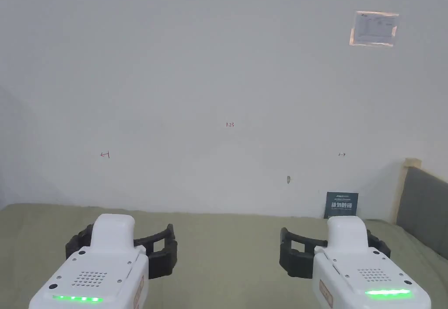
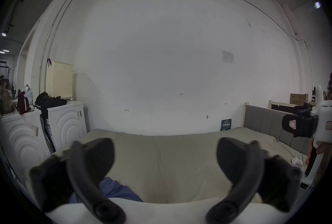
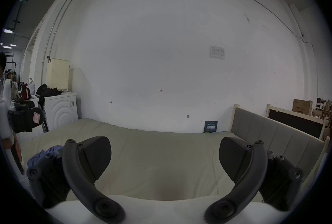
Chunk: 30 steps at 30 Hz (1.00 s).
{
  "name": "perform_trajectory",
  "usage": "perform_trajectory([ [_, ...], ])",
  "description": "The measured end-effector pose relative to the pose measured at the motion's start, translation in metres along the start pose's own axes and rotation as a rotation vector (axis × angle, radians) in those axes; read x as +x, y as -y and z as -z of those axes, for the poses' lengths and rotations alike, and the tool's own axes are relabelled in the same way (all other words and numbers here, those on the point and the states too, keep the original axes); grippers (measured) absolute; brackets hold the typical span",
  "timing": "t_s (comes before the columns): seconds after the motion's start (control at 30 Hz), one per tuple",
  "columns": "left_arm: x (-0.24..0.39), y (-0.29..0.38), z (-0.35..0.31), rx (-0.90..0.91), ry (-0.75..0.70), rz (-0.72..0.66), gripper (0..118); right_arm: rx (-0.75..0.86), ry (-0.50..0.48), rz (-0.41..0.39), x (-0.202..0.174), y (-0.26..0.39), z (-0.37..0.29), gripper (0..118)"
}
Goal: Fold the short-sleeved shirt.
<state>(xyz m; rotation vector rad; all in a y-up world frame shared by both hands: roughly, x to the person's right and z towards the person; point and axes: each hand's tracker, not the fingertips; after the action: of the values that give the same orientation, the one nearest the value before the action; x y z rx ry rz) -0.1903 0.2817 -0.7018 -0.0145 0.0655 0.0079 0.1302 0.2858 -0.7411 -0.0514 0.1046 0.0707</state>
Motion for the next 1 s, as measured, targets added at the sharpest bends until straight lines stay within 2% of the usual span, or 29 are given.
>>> perform_trajectory([
  [0.03,0.001,-0.001,-0.001,0.004,0.000,0.002,84,-0.002,0.004,0.003,0.000,-0.001,-0.001,116],
  [0.07,0.002,-0.002,-0.001,0.007,-0.011,0.006,49,-0.003,0.009,0.004,0.001,-0.001,-0.002,108],
  [0.1,0.002,-0.001,0.001,0.007,-0.043,0.009,17,-0.002,0.013,0.003,0.001,-0.002,-0.002,89],
  [0.13,0.000,-0.001,0.002,0.008,-0.052,0.002,10,-0.001,0.019,-0.001,0.001,-0.002,-0.003,43],
  [0.17,-0.002,-0.001,0.003,0.010,-0.037,-0.010,10,0.006,0.040,-0.008,0.001,-0.003,-0.004,4],
  [0.2,-0.003,-0.002,0.004,-0.008,-0.004,-0.023,10,0.023,0.082,-0.018,0.001,-0.002,-0.006,0],
  [0.27,0.001,-0.001,0.004,-0.011,-0.009,-0.007,10,0.032,0.046,0.002,0.003,-0.001,-0.008,0],
  [0.47,0.005,0.002,0.006,-0.027,0.016,-0.008,9,0.009,0.040,0.008,0.002,0.003,-0.007,0],
  [0.73,0.000,0.002,0.000,-0.002,-0.006,-0.002,9,0.015,0.022,-0.017,-0.001,0.000,-0.011,0],
  [0.83,-0.016,0.004,-0.009,-0.006,-0.038,-0.015,9,0.024,-0.017,-0.016,-0.017,-0.002,-0.011,0],
  [1.0,-0.067,0.013,-0.046,-0.020,-0.164,-0.016,9,0.036,-0.177,-0.011,-0.075,-0.005,-0.005,0],
])
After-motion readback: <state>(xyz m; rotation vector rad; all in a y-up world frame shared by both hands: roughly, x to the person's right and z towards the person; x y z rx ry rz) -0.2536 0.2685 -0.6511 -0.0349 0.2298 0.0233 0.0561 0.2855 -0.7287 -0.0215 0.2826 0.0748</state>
